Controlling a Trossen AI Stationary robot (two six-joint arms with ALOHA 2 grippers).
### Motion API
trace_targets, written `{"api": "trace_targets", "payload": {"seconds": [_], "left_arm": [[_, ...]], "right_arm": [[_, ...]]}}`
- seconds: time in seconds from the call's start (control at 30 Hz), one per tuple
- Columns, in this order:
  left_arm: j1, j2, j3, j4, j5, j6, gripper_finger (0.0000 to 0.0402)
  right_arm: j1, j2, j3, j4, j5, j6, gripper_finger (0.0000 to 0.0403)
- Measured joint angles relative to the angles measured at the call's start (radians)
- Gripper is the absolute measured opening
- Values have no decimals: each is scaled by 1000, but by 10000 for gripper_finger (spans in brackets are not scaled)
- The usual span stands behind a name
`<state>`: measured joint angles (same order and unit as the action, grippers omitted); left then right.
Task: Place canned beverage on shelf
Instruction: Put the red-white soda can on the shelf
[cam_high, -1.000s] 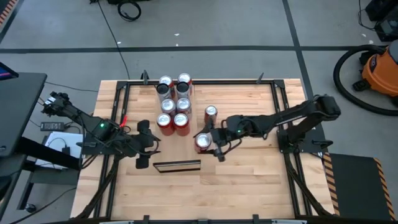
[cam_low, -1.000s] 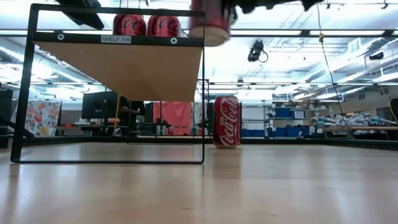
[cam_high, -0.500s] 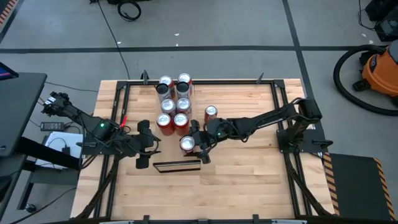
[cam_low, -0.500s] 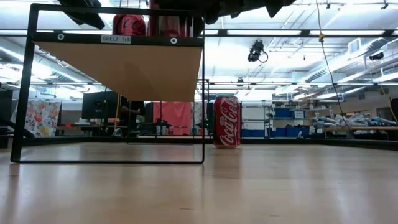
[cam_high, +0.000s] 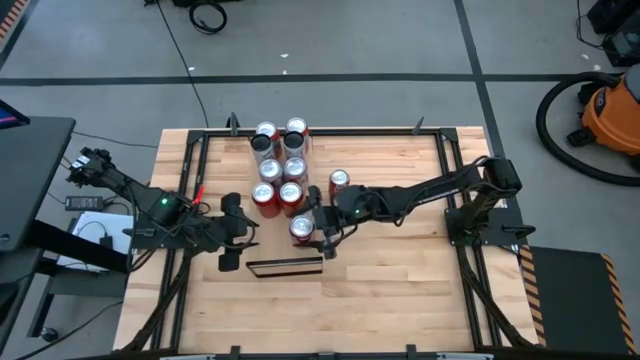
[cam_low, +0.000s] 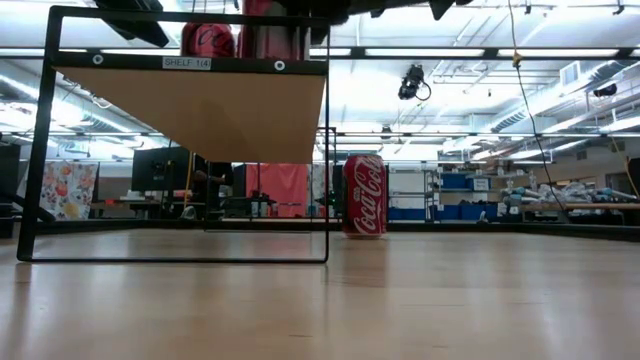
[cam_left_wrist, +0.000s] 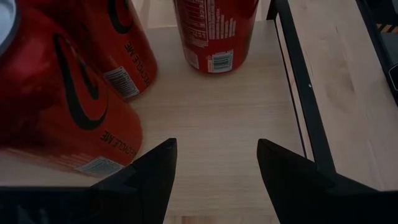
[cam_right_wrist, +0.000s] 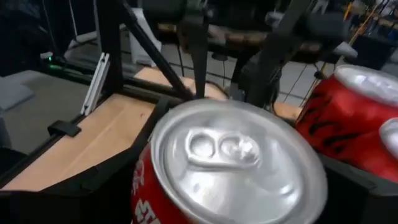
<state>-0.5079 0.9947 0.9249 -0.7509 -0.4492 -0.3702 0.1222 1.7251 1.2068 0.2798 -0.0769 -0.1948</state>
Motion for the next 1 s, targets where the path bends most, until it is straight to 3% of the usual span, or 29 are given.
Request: {"api": "trace_targets", "payload": {"seconds": [0.33,0.6,0.8,1.0], "left_arm": [[0,0,0,25,-1,19,233],[0,0,0,24,-1,23,233],[0,0,0,85,-2,24,233],[0,45,0,190,-37,78,233]], "right_arm": [[25,-73,-1,81,70,-132,366],[85,-206,-1,-170,121,-97,366],[158,-220,-1,-368,304,-6,366],[179,-207,-2,-457,315,138,366]]}}
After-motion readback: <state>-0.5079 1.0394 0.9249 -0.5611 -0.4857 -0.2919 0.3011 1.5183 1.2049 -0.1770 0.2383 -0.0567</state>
